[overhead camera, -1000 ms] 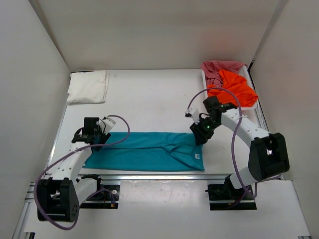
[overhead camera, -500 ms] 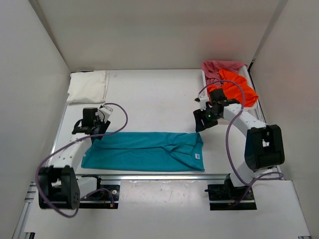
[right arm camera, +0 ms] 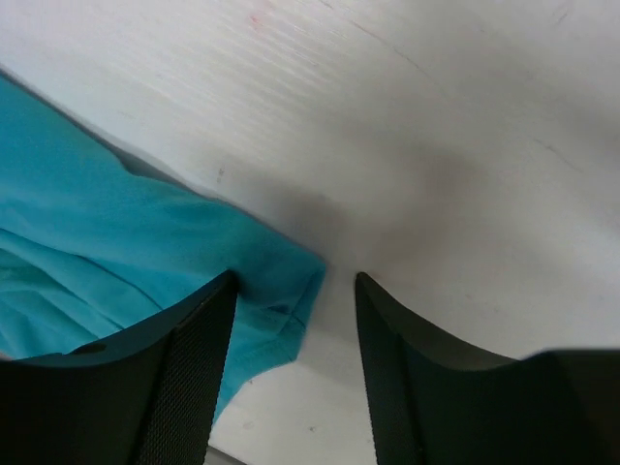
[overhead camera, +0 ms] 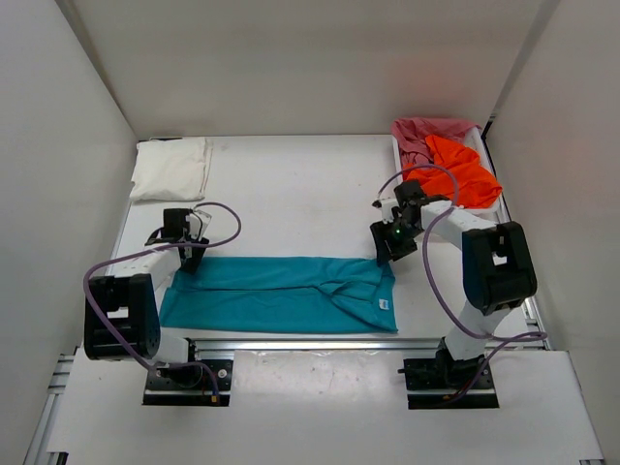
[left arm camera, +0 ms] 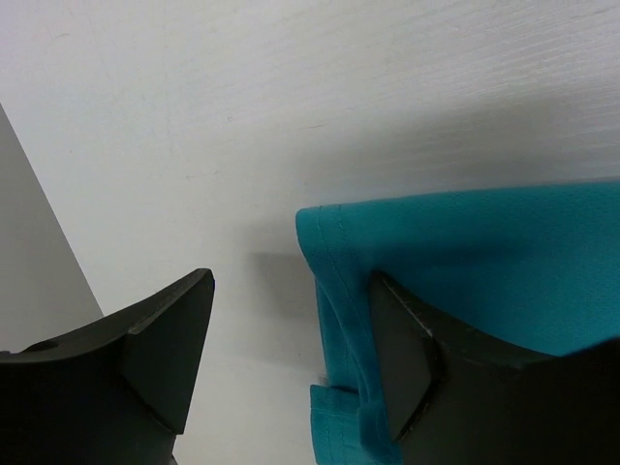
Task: Fold and stack the t-shirts
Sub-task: Rotate the tshirt 90 degrees
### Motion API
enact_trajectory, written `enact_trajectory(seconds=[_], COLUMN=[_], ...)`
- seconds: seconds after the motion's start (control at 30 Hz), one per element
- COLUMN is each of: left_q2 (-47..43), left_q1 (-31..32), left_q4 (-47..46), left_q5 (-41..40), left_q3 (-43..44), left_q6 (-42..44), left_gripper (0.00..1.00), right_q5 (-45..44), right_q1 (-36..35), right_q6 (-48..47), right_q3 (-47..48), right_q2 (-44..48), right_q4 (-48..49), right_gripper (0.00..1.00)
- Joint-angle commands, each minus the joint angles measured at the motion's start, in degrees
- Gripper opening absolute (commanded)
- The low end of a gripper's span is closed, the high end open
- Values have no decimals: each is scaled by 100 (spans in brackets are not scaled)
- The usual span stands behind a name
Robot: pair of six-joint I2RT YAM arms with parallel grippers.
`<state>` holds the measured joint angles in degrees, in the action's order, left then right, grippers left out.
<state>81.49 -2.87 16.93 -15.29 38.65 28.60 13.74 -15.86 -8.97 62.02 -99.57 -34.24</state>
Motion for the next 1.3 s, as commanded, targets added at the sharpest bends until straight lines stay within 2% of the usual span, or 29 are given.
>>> enact_trajectory(seconds=[0.0, 0.03, 0.1, 0.13, 0.2, 0.23, 0.37, 0.47, 0.53, 0.73, 0.77, 0.8, 0.83, 0.87, 0.9, 1.0, 1.13, 1.27], left_q2=[-20, -11, -37, -2, 7, 24, 24, 15, 16, 77, 103, 104, 121, 147, 121, 95, 16, -247], left_q1=[-73, -108, -178, -196, -266, -310, -521, -565, -609, -627, -644, -688, -688, -706, -723, -697, -574, -503], left_q4=[-120, -120, -93, -67, -14, 55, 249, 337, 399, 487, 513, 478, 478, 487, 487, 443, 390, 372], left_q5=[-124, -132, -185, -168, -194, -220, -220, -246, -255, -167, -193, -202, -211, -203, -142, -106, -9, 113], left_q3=[108, 107, 81, 98, 159, 203, 362, 379, 423, 494, 511, 529, 494, 546, 590, 600, 503, 459], left_q6=[-73, -109, -100, -100, -144, -170, -293, -329, -398, -496, -478, -461, -469, -487, -496, -522, -610, -654], left_gripper=[76, 75, 75, 76, 75, 76, 76, 76, 75, 77, 76, 76, 76, 76, 76, 76, 76, 77], right_q5=[-125, -82, -91, -99, -91, -143, -64, -151, -327, -2022, -2128, -2190, -2148, -2034, -1920, -1743, -1192, -978], right_q1=[47, 39, 56, 30, 48, 13, -181, -312, -330, -550, -559, -559, -472, -401, -366, -199, -145, -163], right_q6=[54, 10, 10, 70, 62, 1, -17, 141, 281, 572, 563, 624, 720, 774, 844, 783, 660, 608], right_q3=[204, 275, 398, 460, 557, 705, 1408, 2260, 3206, 5965, 6362, 7245, 8124, 8498, 8902, 9126, 9958, 9970], right_q2=[-264, -360, -475, -571, -642, -704, -1098, -1521, -2063, -3777, -3954, -4391, -4839, -4966, -5063, -4994, -5072, -4695], right_q4=[-83, -109, -136, -144, -119, -109, -48, 22, 57, 435, 444, 262, 164, 50, 31, -169, -1240, -2252], right_gripper=[57, 54, 36, 31, 9, 0, 0, 0, 0, 0, 7, 15, 39, 60, 75, 83, 84, 81])
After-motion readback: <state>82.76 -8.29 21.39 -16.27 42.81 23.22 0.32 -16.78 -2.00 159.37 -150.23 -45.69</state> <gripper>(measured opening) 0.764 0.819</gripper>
